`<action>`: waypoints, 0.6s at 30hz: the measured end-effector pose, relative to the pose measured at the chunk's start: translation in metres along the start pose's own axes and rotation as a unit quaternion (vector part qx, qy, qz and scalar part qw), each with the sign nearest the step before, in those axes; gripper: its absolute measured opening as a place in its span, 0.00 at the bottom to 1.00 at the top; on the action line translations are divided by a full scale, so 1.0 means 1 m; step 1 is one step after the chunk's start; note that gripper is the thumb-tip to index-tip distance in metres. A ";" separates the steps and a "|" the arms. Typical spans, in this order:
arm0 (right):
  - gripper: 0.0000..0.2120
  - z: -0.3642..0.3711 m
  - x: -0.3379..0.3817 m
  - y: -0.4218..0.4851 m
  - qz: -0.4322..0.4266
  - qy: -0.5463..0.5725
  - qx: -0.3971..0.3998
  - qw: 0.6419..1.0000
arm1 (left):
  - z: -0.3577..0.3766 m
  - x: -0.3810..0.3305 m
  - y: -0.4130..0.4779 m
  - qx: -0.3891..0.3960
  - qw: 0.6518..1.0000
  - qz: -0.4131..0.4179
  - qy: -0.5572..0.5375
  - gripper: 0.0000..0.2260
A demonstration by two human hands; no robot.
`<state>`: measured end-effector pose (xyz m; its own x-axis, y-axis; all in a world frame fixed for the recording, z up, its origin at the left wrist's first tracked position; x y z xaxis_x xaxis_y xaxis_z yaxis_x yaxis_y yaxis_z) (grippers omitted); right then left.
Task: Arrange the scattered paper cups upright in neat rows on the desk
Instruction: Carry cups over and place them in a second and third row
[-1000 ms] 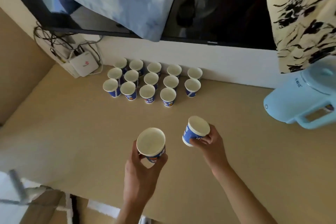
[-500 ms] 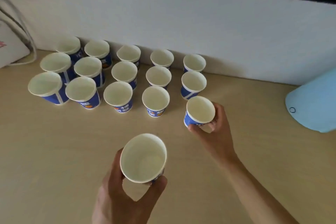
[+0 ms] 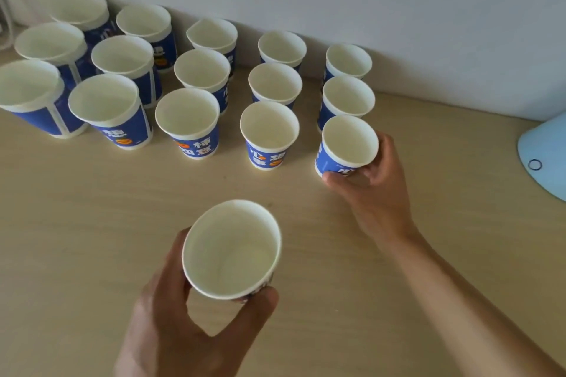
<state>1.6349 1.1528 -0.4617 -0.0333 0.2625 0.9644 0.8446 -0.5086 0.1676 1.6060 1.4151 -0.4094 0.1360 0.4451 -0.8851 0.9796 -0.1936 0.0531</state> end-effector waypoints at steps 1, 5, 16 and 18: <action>0.29 0.000 -0.001 0.001 -0.001 -0.002 0.000 1.000 | 0.000 0.002 0.000 -0.002 1.000 0.001 -0.006 0.27; 0.32 -0.003 -0.001 0.001 -0.006 0.002 0.004 1.000 | 0.002 0.007 -0.001 -0.006 1.000 -0.015 -0.019 0.27; 0.28 0.016 0.019 -0.088 -0.062 0.010 -0.088 0.994 | -0.041 0.020 0.015 -0.018 0.997 -0.058 -0.041 0.27; 0.25 0.040 0.026 -0.092 -0.063 0.041 -0.062 0.995 | -0.061 0.027 0.025 -0.030 0.997 -0.062 -0.043 0.26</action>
<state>1.5778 1.2386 -0.4599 -0.1816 0.2654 0.9469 0.7589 -0.5745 0.3066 1.6427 1.4753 -0.4039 0.0020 0.3854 -0.9227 0.9956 -0.0868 -0.0341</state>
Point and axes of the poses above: each hand's wrist, its own y-axis towards the middle knuckle, its own z-axis out of the palm, x = y × z, the point moved 3 cm from there along y, towards the middle knuckle, and after that the axes turned 5 degrees about -z, right-handed, at the moved point
